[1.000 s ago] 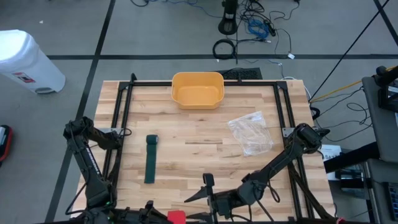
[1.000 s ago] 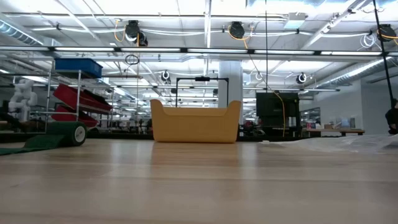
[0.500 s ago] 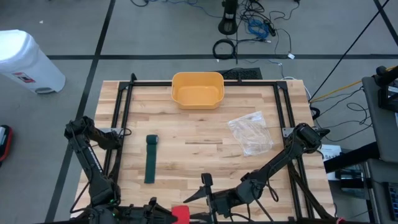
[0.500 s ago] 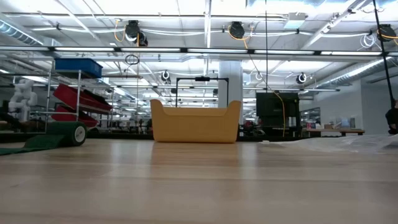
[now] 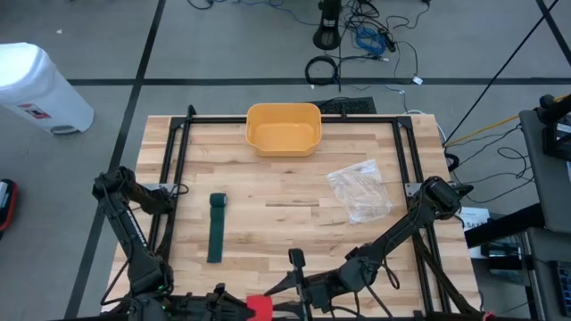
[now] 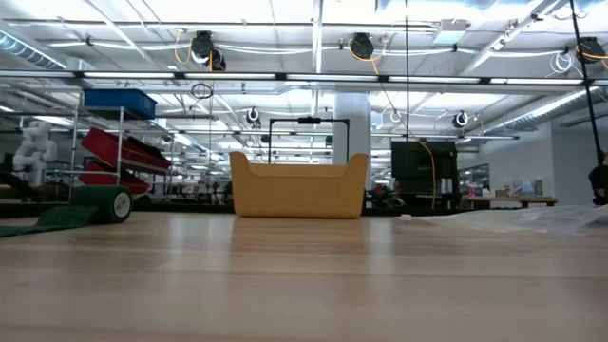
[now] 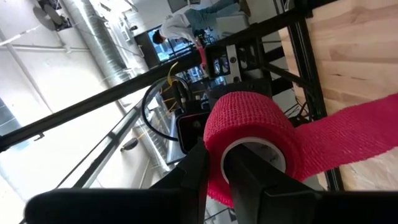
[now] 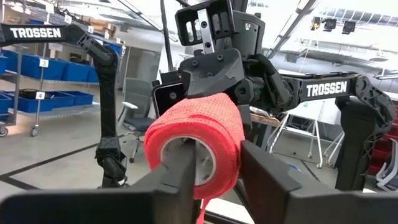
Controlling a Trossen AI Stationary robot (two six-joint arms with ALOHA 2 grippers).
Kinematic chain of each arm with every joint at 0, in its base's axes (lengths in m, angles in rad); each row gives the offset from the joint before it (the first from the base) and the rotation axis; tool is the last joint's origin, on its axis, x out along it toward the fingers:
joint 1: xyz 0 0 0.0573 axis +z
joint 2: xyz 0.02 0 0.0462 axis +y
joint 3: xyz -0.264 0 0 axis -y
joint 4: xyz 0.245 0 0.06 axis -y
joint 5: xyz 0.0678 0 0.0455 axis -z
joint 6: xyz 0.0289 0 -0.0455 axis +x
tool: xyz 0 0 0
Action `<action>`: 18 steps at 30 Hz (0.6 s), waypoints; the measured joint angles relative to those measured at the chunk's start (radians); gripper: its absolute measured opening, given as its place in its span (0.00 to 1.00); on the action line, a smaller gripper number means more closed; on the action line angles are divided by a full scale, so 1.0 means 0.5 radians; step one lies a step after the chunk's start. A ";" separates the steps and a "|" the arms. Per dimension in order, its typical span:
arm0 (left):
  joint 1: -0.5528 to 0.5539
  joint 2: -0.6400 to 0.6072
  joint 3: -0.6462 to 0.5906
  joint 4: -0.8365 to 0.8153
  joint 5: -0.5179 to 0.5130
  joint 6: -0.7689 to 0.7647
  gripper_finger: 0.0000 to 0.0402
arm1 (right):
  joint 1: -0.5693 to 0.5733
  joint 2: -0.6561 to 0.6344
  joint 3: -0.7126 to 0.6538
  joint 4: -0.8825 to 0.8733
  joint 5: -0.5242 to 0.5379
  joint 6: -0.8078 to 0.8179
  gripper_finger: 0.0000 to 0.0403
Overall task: Roll bandage
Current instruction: Roll the red bandage
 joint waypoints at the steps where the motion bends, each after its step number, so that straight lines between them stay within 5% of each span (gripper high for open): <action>1: 0.000 0.000 0.000 0.000 0.001 0.000 0.14 | 0.000 0.000 0.000 -0.001 0.000 -0.004 0.24; 9: -0.001 0.000 0.000 0.002 0.001 -0.212 0.14 | 0.000 0.000 0.000 -0.006 0.006 -0.048 0.06; 18: -0.001 0.000 0.000 0.009 0.002 -0.371 0.14 | -0.001 0.001 0.000 -0.006 0.006 -0.057 0.05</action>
